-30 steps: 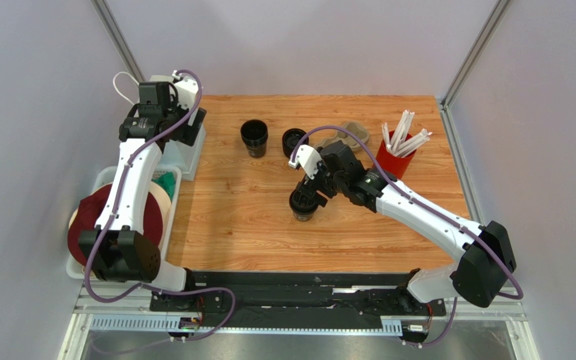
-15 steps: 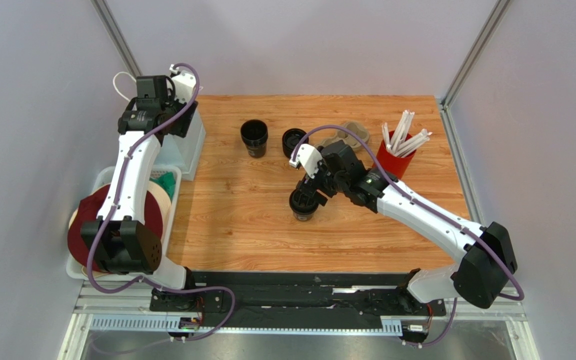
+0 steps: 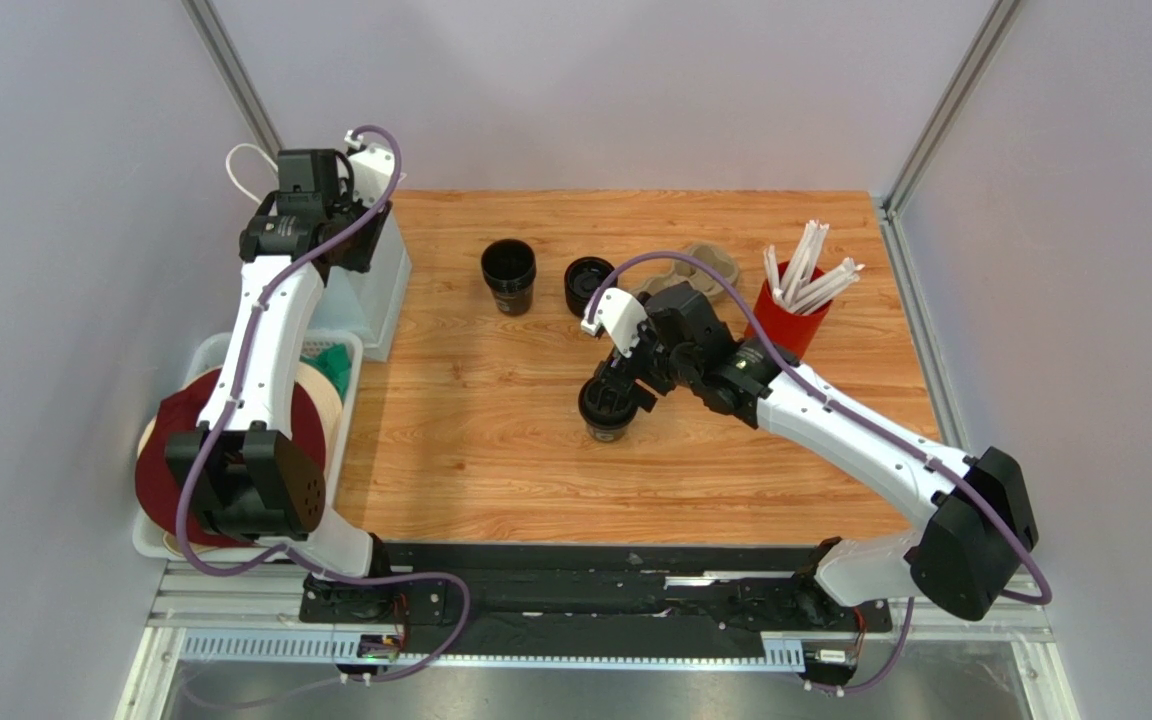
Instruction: Pack the takeout coffee
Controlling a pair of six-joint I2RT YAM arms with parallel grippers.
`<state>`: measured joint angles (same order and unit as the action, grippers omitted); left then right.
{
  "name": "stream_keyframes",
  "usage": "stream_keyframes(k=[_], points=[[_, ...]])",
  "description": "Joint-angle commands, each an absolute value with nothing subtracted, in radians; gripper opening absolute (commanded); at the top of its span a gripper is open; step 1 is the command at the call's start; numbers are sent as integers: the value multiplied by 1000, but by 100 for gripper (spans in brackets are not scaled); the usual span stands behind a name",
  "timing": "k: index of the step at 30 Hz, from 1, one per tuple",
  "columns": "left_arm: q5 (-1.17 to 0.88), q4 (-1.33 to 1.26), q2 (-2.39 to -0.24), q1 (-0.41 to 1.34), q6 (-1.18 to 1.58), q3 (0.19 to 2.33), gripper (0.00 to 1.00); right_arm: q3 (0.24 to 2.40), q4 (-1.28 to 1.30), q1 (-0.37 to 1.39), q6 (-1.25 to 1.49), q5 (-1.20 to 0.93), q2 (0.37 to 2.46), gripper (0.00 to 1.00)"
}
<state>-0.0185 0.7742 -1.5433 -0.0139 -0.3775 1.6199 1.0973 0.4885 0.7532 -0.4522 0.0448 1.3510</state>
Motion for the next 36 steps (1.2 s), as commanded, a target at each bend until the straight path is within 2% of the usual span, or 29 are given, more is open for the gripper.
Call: stream_keyframes(k=[1,6,8,9,18,29,36], points=[[-38,782,-1542,-18,-365,1674,37,1092,436,747,-446,60,1310,79],[-46,788,-1542,-20,-359,1675,26,1091,433,741,-446,61,1299,79],[-52,790,-1540,-20,-356,1675,26,1089,433,739,-446,60,1299,79],[-57,790,-1540,-18,-356,1675,22,1089,433,739,-446,61,1295,79],[-93,805,-1542,-18,-348,1690,9,1086,430,733,-446,60,1287,79],[-172,818,-1506,-20,-370,1667,5,1085,426,724,-446,64,1278,79],[-274,816,-1430,-18,-426,1569,3,1083,425,719,-446,64,1279,79]])
